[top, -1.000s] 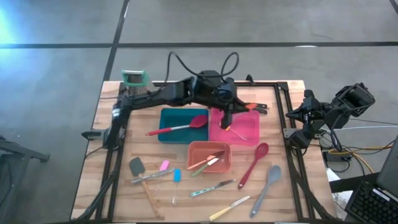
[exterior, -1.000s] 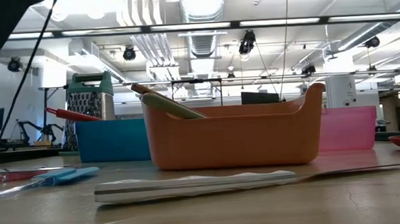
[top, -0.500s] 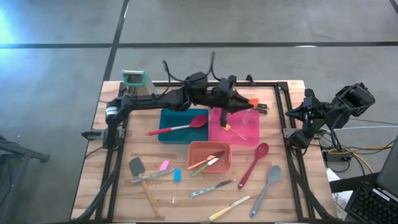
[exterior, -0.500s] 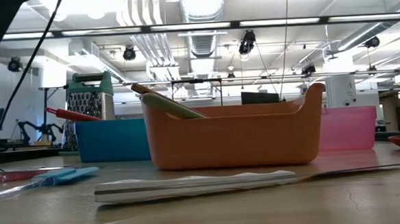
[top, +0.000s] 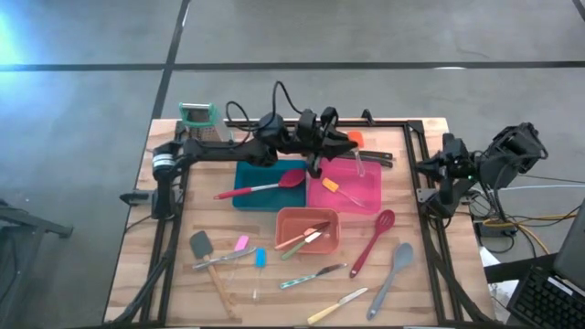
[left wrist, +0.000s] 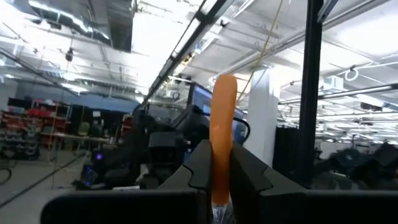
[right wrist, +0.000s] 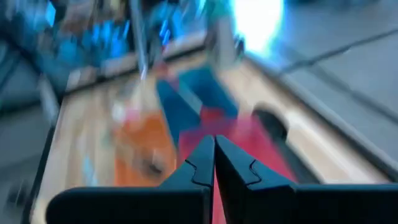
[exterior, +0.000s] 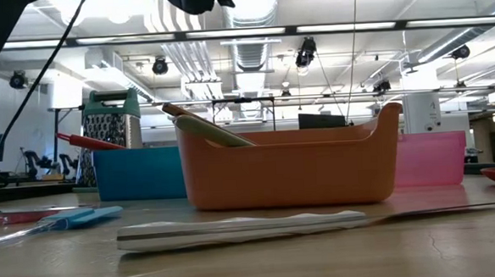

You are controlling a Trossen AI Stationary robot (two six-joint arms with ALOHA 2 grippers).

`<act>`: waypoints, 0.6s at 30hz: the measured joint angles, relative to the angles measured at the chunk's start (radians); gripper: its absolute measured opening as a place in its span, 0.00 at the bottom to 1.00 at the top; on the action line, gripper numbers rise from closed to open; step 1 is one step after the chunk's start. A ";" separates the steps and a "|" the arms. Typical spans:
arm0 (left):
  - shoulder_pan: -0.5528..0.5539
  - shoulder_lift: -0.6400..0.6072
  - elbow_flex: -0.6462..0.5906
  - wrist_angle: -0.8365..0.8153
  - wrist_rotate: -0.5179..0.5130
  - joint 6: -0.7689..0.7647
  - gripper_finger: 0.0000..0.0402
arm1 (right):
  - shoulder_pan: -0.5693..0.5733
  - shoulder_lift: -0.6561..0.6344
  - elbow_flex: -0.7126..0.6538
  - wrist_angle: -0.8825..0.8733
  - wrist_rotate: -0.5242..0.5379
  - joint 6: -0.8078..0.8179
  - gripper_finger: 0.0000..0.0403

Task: Pick & Place Kitchen Items
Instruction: Put the orange spatula into the red bin

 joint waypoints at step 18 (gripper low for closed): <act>0.020 0.000 0.021 -0.063 -0.055 0.008 0.07 | -0.001 0.078 -0.077 0.525 0.213 -0.177 0.06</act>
